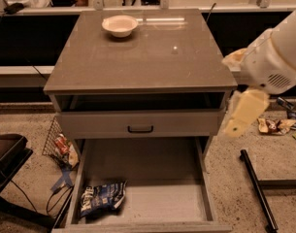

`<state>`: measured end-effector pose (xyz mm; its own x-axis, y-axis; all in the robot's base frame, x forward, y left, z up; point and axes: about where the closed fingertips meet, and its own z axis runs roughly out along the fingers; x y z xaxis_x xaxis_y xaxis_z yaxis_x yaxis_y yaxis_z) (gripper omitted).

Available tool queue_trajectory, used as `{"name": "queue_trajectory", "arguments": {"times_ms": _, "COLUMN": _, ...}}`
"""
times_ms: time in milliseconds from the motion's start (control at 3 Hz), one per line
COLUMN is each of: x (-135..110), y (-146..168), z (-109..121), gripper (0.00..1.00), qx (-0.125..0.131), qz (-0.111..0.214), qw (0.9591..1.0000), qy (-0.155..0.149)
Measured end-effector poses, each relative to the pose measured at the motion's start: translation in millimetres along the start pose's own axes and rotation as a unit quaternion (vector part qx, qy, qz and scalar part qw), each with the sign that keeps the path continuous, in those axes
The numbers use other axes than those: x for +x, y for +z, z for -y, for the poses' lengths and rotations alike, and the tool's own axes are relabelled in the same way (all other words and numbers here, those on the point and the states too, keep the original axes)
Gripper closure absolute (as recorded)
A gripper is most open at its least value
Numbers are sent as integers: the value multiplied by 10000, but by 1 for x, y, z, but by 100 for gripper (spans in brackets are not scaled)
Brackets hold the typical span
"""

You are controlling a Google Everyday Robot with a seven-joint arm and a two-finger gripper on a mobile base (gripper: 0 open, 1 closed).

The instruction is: Pick blue chip bag from middle drawer and place on counter

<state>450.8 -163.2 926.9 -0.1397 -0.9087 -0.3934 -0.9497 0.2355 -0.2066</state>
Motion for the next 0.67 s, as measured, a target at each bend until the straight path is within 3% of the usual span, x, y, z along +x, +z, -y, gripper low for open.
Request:
{"name": "queue_trajectory", "arguments": {"times_ms": 333, "x": -23, "y": 67, "z": -31, "gripper": 0, "qx": -355, "qz": 926, "qw": 9951, "qy": 17}}
{"name": "queue_trajectory", "arguments": {"times_ms": 667, "x": -56, "y": 122, "z": -52, "gripper": 0, "qx": -480, "qz": 1738, "qw": 9836, "qy": 7}}
